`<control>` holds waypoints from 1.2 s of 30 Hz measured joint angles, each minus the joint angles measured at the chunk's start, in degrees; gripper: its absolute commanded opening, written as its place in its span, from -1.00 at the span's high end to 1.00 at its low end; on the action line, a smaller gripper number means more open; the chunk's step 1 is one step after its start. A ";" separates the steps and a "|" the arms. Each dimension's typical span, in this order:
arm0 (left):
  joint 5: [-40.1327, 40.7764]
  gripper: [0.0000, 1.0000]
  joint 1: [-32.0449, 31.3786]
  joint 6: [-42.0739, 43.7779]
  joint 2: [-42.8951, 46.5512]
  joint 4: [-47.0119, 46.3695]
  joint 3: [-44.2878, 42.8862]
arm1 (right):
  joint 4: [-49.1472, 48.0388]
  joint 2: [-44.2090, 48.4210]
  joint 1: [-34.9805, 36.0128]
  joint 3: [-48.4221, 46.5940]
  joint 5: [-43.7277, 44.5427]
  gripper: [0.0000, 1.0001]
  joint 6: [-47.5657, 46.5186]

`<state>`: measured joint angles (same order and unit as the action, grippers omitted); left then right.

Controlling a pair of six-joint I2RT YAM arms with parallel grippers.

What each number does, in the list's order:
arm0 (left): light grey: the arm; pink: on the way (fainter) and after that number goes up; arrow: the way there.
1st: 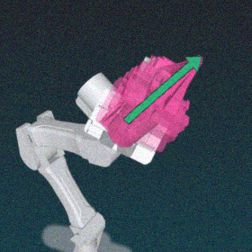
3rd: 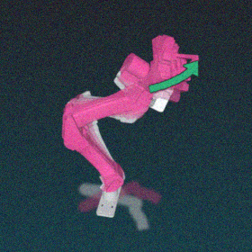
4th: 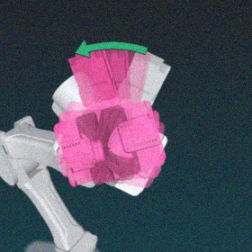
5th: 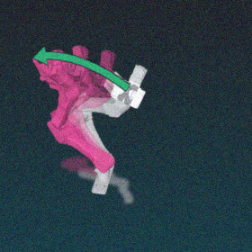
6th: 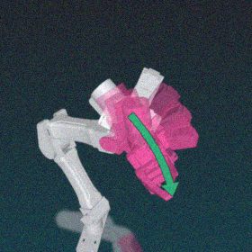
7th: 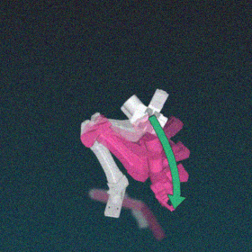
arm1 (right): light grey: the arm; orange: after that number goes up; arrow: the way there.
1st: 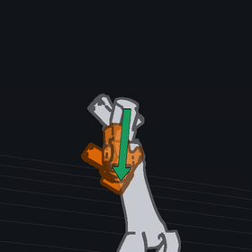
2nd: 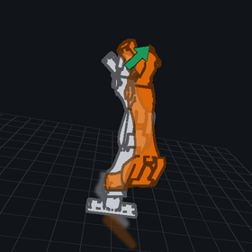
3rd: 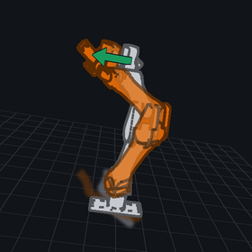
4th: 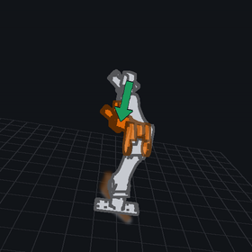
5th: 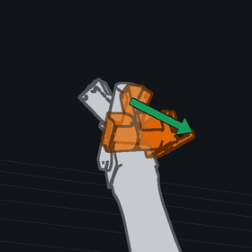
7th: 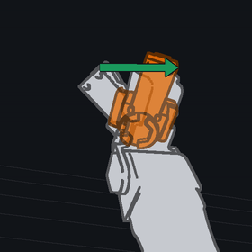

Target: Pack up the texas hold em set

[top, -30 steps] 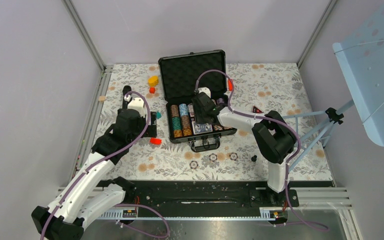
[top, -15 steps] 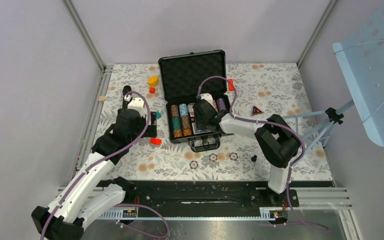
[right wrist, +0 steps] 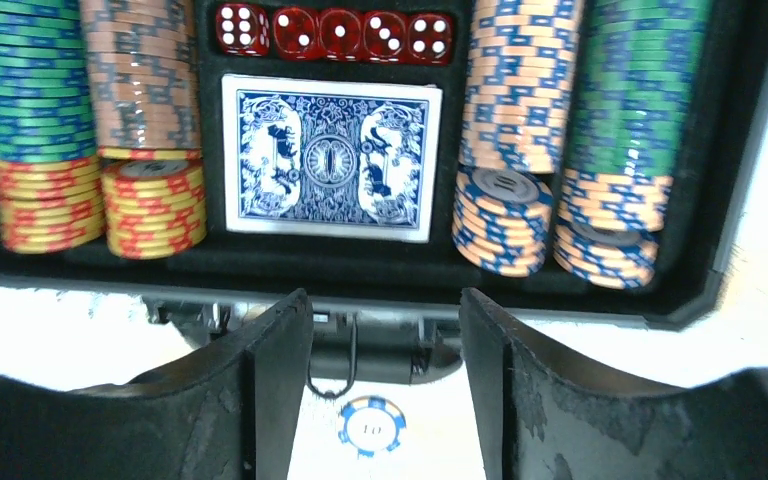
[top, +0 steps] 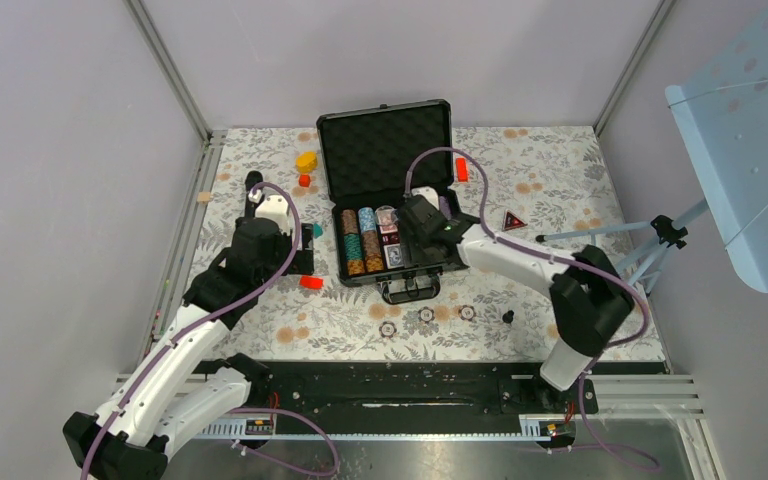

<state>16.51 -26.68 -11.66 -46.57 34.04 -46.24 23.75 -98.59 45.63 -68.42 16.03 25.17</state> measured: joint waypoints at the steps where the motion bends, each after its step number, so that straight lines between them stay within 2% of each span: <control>1: 0.00 -0.98 0.00 0.00 0.00 0.00 0.00 | 0.96 1.70 -0.13 0.00 -0.02 -0.28 0.02; 5: -0.02 -0.98 0.00 0.00 0.00 -0.07 0.00 | 2.32 9.05 -0.90 1.95 -0.13 -0.31 0.90; 10: -0.07 -0.98 0.00 0.00 0.00 -0.13 0.00 | 4.63 16.74 -1.44 10.54 -0.72 -0.39 3.72; 13: -0.24 -0.98 0.00 -0.02 0.00 -0.13 0.00 | 6.62 19.19 -1.44 16.15 -2.23 -0.61 5.81; 16: -0.37 -0.98 0.00 0.00 0.00 -0.15 0.00 | 8.09 21.81 -1.44 21.00 -2.60 -0.65 8.41; 22: -1.09 -0.98 0.00 0.00 -0.02 -0.28 0.00 | 9.55 24.76 -1.44 25.27 -1.97 -0.54 11.76; 26: -1.44 -0.98 0.00 0.00 -0.02 -0.31 0.00 | 9.57 22.67 -1.44 25.27 -1.92 -0.42 12.48; 36: -1.68 -0.98 0.00 0.00 -0.02 -0.31 0.00 | 7.10 16.59 -1.84 27.36 -2.12 -0.25 13.16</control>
<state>14.83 -26.68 -11.66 -46.59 33.74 -46.24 30.85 -82.00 43.79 -41.06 13.91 38.33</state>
